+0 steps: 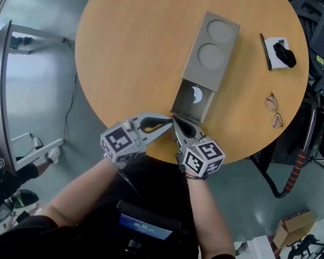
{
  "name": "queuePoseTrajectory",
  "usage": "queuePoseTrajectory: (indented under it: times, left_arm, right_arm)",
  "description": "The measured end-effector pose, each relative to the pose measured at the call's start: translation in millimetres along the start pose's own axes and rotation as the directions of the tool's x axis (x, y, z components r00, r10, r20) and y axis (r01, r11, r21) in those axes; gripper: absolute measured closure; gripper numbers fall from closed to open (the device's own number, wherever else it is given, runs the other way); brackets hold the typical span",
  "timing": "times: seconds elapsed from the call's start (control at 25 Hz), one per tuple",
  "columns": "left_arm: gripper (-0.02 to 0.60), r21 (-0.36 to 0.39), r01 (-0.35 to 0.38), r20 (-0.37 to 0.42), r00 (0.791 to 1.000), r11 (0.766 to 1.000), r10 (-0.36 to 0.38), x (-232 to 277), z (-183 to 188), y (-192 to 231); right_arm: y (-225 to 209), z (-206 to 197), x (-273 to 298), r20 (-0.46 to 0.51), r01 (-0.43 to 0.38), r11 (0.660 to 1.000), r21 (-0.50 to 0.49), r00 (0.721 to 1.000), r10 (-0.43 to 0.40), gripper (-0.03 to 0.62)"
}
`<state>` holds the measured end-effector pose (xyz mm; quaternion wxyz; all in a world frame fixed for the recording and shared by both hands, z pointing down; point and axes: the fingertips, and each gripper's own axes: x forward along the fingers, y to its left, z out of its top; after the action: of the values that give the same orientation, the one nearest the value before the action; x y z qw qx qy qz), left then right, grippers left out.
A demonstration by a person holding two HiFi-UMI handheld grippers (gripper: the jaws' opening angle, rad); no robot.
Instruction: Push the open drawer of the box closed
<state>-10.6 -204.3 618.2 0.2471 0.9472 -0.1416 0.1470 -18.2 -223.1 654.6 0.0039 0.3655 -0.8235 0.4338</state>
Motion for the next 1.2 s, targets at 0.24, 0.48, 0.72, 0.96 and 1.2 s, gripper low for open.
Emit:
queuePoseTrajectory:
  times: [0.24, 0.48, 0.72, 0.96, 1.2]
  left_arm:
    - [0.555, -0.002, 0.010, -0.008, 1.000, 1.000, -0.010, 6.7, 12.3, 17.5]
    - [0.555, -0.038, 0.023, 0.001, 1.000, 0.999, -0.023, 13.1, 22.9, 35.2]
    - [0.555, -0.046, 0.018, -0.015, 1.000, 0.999, -0.019, 23.1, 30.9, 59.6]
    - [0.555, -0.057, 0.032, -0.029, 0.999, 0.998, -0.034, 33.6, 37.3, 76.7]
    - [0.555, -0.059, 0.036, -0.034, 0.999, 0.998, -0.038, 39.0, 46.2, 90.2]
  right_arm:
    - [-11.8, 19.0, 8.3, 0.017, 0.022, 1.000, 0.003, 1.000, -0.022, 0.588]
    - [-24.7, 36.6, 15.8, 0.025, 0.046, 0.999, 0.006, 0.999, -0.046, 0.588]
    - [-36.9, 51.5, 26.3, 0.038, 0.067, 0.998, 0.015, 0.997, -0.067, 0.588]
    - [-49.9, 64.2, 36.0, 0.045, 0.084, 0.996, 0.016, 0.995, -0.085, 0.588]
    - [-58.0, 76.9, 42.6, 0.056, 0.101, 0.995, 0.018, 0.993, -0.101, 0.588]
